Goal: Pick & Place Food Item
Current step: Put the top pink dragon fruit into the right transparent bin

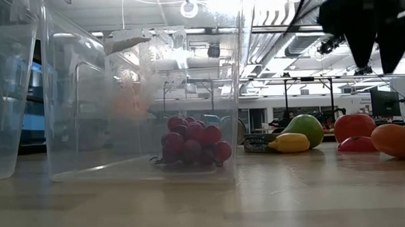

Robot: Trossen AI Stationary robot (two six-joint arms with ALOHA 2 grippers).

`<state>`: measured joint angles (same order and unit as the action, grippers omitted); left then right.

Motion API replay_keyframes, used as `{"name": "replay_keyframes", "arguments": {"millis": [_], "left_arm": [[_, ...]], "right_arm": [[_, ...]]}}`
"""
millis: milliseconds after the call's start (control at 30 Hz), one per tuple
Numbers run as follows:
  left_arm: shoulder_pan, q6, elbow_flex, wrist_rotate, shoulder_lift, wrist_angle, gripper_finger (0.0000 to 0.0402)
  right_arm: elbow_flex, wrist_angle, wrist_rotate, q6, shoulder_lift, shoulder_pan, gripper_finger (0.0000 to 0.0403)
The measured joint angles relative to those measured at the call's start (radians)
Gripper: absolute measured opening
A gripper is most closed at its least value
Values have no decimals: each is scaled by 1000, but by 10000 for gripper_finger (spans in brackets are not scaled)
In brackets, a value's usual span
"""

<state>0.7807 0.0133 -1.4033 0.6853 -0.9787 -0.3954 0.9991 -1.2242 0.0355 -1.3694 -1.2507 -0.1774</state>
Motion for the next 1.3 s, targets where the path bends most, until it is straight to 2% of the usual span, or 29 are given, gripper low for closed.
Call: {"name": "replay_keyframes", "arguments": {"millis": [233,333,433,567,933,1067,1300], "left_arm": [[1,10,0,0,0,-5,327],[1,11,0,0,0,-4,327],[1,11,0,0,0,-4,327],[1,10,0,0,0,-3,327],[0,9,0,0,0,0,327],[0,9,0,0,0,0,327],[0,10,0,0,0,-5,327]], "right_arm": [[-144,159,12,140,-1,54,326],[-198,232,-6,184,-1,74,326],[-249,258,-85,189,-1,126,319],[-296,295,-86,220,-1,178,308],[-315,356,-45,480,-48,307,291],[-315,412,-43,612,-111,329,290],[-314,415,-63,750,-226,329,290]]}}
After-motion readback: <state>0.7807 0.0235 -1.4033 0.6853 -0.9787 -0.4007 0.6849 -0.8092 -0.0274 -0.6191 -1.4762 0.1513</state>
